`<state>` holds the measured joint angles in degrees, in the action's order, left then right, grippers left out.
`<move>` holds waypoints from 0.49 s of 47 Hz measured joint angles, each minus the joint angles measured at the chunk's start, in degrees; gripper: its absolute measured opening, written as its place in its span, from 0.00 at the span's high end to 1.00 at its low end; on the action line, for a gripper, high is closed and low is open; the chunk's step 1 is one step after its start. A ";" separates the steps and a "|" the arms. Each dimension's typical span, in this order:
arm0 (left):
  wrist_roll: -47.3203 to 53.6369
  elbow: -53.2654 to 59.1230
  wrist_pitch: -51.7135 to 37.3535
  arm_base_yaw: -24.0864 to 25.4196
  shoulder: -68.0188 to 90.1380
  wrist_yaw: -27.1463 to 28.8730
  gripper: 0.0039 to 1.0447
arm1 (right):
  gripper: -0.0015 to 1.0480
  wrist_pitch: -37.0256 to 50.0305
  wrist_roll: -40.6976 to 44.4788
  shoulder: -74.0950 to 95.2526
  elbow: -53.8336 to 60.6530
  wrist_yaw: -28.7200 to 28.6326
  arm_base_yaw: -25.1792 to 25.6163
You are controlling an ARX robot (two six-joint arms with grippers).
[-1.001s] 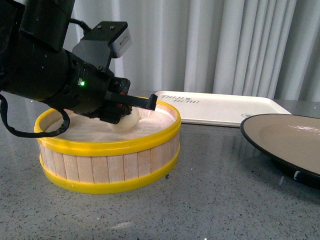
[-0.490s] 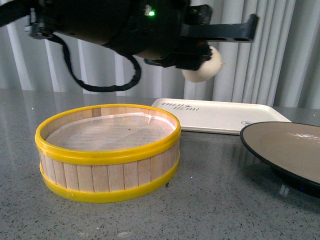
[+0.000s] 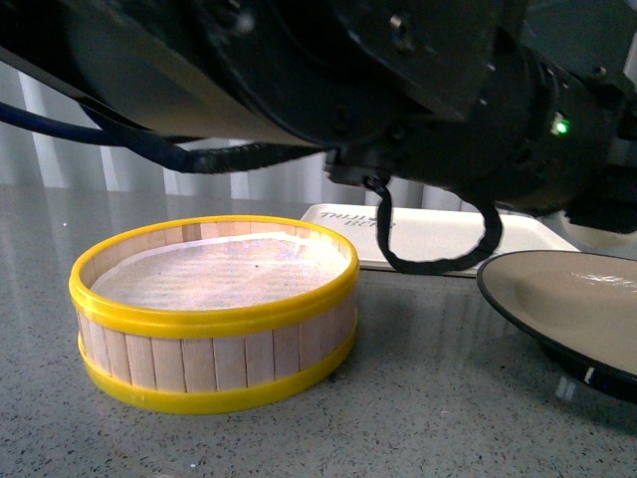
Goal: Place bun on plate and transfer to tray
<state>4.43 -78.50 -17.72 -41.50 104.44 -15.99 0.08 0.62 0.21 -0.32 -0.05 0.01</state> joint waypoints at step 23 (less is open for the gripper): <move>9.05 -10.73 8.76 -4.07 11.47 6.40 0.96 | 0.08 0.00 -0.02 0.00 0.00 0.00 0.00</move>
<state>13.47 -89.23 -8.95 -45.56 115.92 -9.58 0.08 0.60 0.21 -0.32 -0.05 0.01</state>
